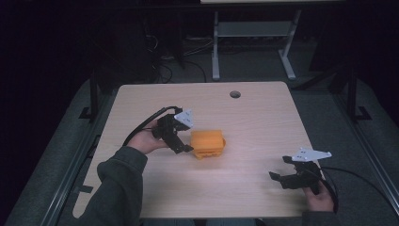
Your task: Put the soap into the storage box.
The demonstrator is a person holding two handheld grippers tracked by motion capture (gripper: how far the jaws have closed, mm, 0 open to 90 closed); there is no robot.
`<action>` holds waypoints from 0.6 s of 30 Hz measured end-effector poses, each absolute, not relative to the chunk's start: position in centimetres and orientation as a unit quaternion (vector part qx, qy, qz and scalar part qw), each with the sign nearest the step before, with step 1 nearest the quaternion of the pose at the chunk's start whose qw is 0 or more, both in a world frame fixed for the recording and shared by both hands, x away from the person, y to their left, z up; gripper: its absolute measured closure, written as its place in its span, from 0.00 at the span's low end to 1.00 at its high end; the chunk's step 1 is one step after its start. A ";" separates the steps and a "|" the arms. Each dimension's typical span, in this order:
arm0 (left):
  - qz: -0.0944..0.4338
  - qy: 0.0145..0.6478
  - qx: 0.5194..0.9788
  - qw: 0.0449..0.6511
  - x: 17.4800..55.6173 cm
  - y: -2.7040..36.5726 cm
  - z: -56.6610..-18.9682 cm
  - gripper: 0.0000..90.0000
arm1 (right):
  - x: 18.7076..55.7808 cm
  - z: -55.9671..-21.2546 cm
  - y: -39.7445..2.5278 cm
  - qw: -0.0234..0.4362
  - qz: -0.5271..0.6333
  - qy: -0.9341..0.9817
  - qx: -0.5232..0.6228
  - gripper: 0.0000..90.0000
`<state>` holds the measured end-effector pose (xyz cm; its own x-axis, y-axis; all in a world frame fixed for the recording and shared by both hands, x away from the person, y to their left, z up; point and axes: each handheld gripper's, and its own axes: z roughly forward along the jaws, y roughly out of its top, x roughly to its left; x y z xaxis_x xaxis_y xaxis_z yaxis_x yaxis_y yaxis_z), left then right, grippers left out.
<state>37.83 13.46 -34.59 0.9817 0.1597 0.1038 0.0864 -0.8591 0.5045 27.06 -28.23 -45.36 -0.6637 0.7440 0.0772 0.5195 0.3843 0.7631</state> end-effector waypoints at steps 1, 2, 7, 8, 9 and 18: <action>0.071 0.067 0.961 0.259 37.8 13.7 -34.6 0.22 | 27.1 -45.4 -28.2 0.140 0.399 0.820 0.386 0.15; 0.072 0.069 0.961 0.259 37.7 13.9 -34.7 0.22 | 27.1 -45.4 -28.2 0.140 0.399 0.820 0.386 0.16; 0.073 0.074 0.959 0.264 37.2 14.6 -34.7 0.22 | 27.1 -45.3 -28.2 0.141 0.399 0.820 0.386 0.15; 0.071 0.074 0.960 0.260 37.1 14.7 -34.7 0.22 | 27.1 -45.3 -28.2 0.140 0.400 0.819 0.387 0.15; 0.075 0.072 0.960 0.260 37.0 14.8 -34.7 0.22 | 27.1 -45.3 -28.2 0.141 0.399 0.819 0.387 0.15; 0.068 0.081 0.959 0.262 36.0 16.0 -36.0 0.22 | 27.1 -45.3 -28.3 0.142 0.397 0.820 0.388 0.15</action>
